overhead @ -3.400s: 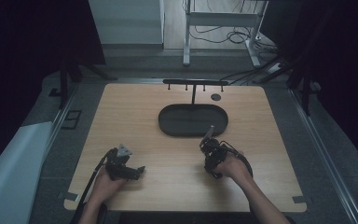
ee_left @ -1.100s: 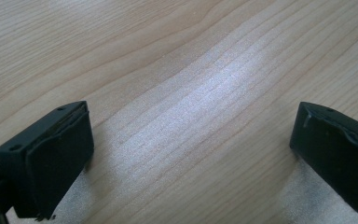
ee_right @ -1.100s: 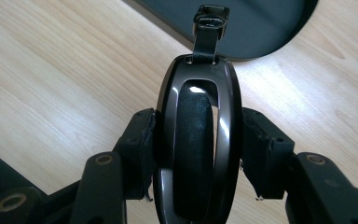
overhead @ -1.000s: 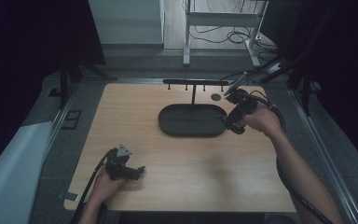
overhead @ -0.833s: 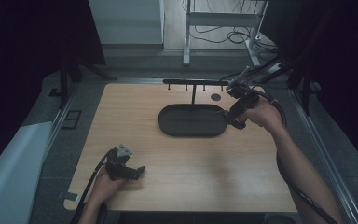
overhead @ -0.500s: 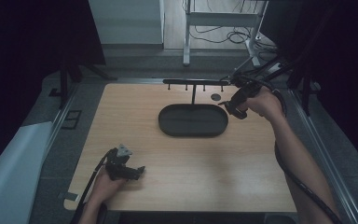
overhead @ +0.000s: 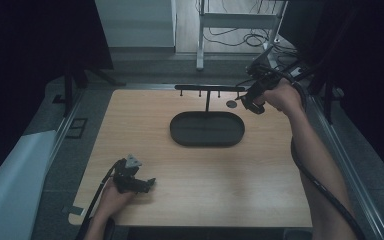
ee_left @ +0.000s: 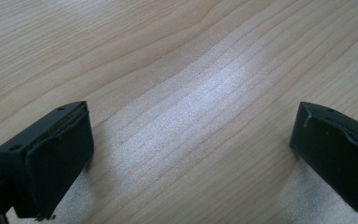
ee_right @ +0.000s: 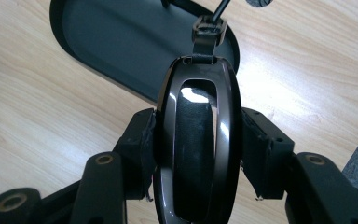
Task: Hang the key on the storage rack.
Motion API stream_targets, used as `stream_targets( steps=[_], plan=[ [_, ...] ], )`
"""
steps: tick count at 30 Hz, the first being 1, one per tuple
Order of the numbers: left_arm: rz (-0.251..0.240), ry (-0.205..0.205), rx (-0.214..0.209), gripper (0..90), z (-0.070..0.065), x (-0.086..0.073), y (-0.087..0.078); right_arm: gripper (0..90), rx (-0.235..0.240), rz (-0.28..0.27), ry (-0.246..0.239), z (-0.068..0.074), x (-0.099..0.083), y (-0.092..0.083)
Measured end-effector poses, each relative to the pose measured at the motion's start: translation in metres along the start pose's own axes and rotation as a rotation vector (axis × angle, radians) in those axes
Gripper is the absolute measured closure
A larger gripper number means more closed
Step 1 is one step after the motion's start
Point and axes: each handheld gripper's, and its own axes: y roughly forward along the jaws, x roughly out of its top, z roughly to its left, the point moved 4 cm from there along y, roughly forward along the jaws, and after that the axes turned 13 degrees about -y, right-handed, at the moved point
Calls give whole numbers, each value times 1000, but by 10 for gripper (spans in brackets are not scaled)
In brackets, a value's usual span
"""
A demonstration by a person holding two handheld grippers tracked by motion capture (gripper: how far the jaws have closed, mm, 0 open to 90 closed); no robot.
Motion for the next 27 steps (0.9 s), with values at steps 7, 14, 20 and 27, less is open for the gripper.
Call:
stream_targets(
  steps=[7,14,20,27],
  plan=[
    [0,0,0,0,0,0,0,488,-25,-12,13,-4,10,-8],
    [0,-2,0,0,0,0,0,488,-41,-18,20,-7,19,-8],
    [0,0,1,0,0,0,0,488,-56,-27,24,-9,28,-5],
    [0,-3,0,0,0,0,0,488,-73,-37,39,-13,35,-2]
  ],
)
